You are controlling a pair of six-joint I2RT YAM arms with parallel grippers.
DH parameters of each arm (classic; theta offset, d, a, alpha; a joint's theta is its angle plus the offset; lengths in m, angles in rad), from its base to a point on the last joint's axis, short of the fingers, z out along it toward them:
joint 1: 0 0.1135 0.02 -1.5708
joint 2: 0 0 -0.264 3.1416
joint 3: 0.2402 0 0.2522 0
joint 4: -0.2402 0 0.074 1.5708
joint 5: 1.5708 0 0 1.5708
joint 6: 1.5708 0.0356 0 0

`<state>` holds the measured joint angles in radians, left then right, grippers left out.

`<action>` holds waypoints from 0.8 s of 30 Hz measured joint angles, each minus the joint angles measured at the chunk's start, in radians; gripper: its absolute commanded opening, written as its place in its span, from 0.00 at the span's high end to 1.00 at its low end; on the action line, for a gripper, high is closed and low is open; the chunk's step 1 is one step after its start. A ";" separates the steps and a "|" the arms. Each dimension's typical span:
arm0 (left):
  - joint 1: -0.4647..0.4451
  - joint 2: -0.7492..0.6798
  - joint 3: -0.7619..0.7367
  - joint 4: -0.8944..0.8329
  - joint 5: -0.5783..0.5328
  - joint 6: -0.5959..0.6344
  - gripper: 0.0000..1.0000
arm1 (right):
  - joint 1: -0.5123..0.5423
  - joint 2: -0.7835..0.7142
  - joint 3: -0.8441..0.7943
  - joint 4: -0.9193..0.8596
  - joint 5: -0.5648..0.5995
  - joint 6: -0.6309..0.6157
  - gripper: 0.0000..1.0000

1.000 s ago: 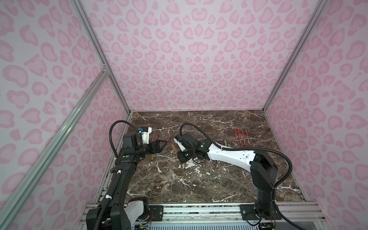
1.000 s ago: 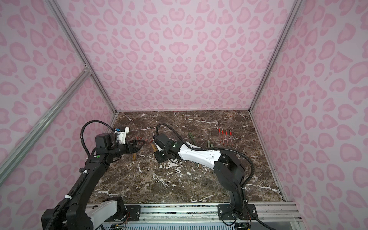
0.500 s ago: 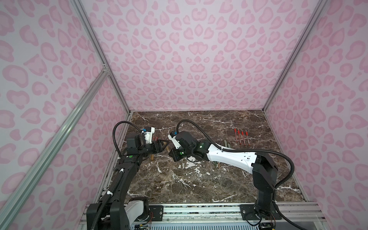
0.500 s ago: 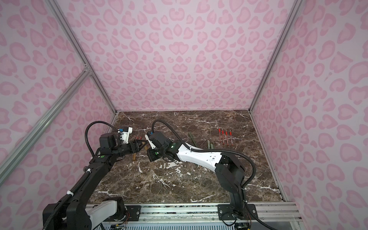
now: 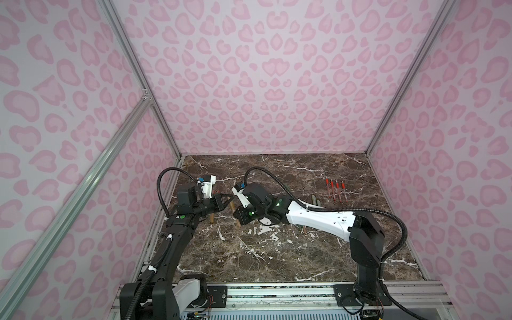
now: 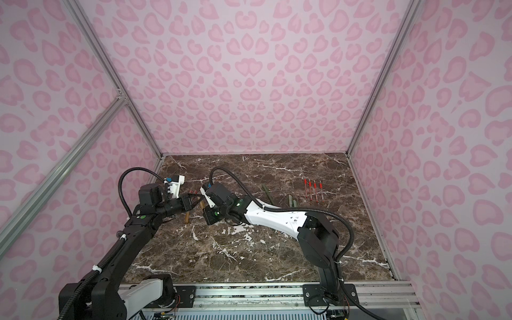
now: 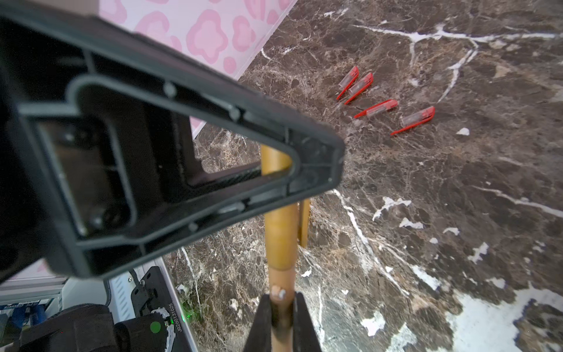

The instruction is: Open the pen caps

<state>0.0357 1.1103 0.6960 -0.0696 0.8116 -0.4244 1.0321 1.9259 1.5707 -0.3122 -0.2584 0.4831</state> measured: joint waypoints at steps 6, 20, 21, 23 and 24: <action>0.002 -0.009 0.006 -0.006 -0.023 0.001 0.96 | -0.006 0.039 0.024 -0.004 -0.006 -0.006 0.74; 0.013 0.000 0.032 -0.071 -0.042 0.010 0.96 | -0.011 0.039 -0.056 0.121 -0.055 -0.030 1.00; 0.014 -0.001 0.033 -0.076 -0.034 0.009 0.96 | -0.011 0.024 -0.090 0.154 -0.056 -0.030 1.00; 0.016 0.000 0.034 -0.108 -0.021 0.011 0.96 | -0.010 -0.003 -0.171 0.233 -0.059 -0.029 1.00; 0.018 0.005 0.035 -0.129 -0.019 0.011 0.96 | -0.007 -0.010 -0.207 0.274 -0.061 -0.027 1.00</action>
<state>0.0532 1.1149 0.7311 -0.1982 0.7925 -0.4129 1.0248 1.9160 1.3636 -0.0380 -0.3191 0.4557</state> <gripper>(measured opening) 0.145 0.097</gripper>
